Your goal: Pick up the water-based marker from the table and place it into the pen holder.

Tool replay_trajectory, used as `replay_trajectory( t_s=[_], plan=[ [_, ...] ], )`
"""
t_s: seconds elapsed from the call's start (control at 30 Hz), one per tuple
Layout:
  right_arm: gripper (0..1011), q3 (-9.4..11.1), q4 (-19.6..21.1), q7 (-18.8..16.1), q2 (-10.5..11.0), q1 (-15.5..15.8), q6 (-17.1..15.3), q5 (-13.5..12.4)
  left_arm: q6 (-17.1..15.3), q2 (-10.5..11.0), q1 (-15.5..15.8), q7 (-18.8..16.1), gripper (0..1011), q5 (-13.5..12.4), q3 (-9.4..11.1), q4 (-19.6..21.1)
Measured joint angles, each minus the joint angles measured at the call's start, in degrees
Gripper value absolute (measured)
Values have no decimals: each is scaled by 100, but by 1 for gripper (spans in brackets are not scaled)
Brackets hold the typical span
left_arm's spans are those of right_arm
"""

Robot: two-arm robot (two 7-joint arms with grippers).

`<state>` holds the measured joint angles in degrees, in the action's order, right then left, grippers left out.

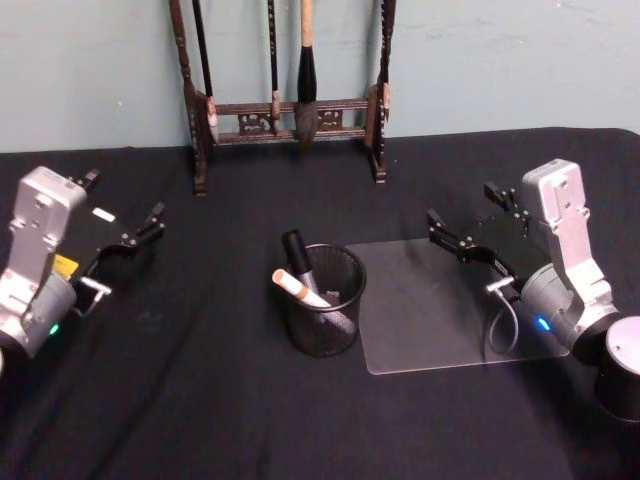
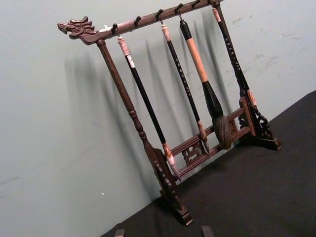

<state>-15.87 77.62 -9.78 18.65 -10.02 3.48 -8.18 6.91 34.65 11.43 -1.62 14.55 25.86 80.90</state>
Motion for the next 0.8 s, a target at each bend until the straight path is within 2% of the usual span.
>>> replay_trajectory(
  t_s=[0.8],
  plan=[
    [1002,0,0,0,0,0,0,-2,0,0,0,0,1001,0,0,0]
  ],
)
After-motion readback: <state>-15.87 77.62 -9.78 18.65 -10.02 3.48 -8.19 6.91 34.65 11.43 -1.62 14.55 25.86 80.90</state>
